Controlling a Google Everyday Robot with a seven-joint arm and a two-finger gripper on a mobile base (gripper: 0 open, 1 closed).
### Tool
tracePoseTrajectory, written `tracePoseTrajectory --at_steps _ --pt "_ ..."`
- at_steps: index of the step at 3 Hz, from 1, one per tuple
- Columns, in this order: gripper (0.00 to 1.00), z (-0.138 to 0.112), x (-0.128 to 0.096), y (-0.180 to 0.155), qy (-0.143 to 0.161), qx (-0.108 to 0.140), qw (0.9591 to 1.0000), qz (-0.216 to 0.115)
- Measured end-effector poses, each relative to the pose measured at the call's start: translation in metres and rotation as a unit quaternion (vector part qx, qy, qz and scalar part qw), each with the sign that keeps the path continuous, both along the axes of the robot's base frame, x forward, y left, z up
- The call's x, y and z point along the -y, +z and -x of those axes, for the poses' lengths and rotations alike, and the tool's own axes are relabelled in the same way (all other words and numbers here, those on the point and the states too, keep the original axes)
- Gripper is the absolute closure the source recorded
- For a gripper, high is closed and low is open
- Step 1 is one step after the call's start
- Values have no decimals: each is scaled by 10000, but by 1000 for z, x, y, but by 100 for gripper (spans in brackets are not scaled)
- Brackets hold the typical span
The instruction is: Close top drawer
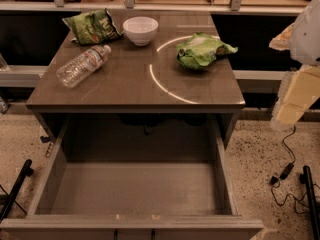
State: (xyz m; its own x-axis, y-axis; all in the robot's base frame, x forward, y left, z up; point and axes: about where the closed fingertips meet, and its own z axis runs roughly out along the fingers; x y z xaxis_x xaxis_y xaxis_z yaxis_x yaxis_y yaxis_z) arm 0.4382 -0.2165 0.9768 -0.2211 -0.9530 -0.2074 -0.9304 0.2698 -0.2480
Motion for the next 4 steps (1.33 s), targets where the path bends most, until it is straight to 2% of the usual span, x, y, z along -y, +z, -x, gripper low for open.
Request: tracePoseTrajectory --at_steps 1,2,3,4 --pt "0 0 0 0 0 0 10000 0" --pt "0 21 -10 -32 158 72 9998 -101" --pt "0 48 -24 -79 415 -106 9989 -194" --pt "0 73 -53 -129 781 -421 9958 -241"
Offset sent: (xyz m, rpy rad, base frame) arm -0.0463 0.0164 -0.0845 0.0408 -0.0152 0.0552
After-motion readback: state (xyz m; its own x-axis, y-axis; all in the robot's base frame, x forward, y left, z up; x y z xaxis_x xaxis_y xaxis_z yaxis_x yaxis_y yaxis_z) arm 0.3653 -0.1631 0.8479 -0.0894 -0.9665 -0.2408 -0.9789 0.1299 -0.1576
